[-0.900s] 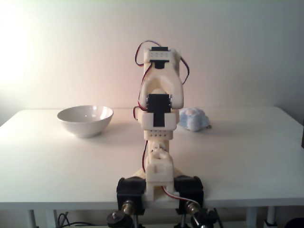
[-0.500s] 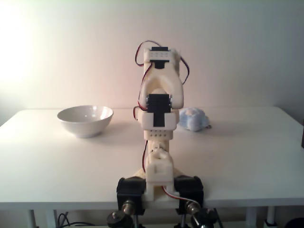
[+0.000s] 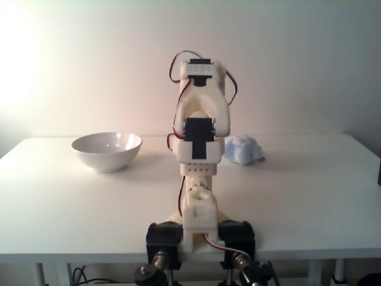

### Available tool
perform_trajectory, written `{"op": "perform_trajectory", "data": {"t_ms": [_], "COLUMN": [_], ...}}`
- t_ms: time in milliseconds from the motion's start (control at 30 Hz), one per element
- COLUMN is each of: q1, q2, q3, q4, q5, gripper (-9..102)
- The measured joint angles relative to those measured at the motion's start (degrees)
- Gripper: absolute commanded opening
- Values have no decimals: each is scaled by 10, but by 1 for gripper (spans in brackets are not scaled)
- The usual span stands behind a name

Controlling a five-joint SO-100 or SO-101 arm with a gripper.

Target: Grasp a skyblue doll and put it into the bowl.

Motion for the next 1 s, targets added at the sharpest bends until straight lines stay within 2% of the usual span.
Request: {"op": "perform_trajectory", "data": {"t_ms": [1000], "q1": [0], "q2": [-1], "q3": [1], "q4": [0], "q5": [0], "gripper": [6]}}
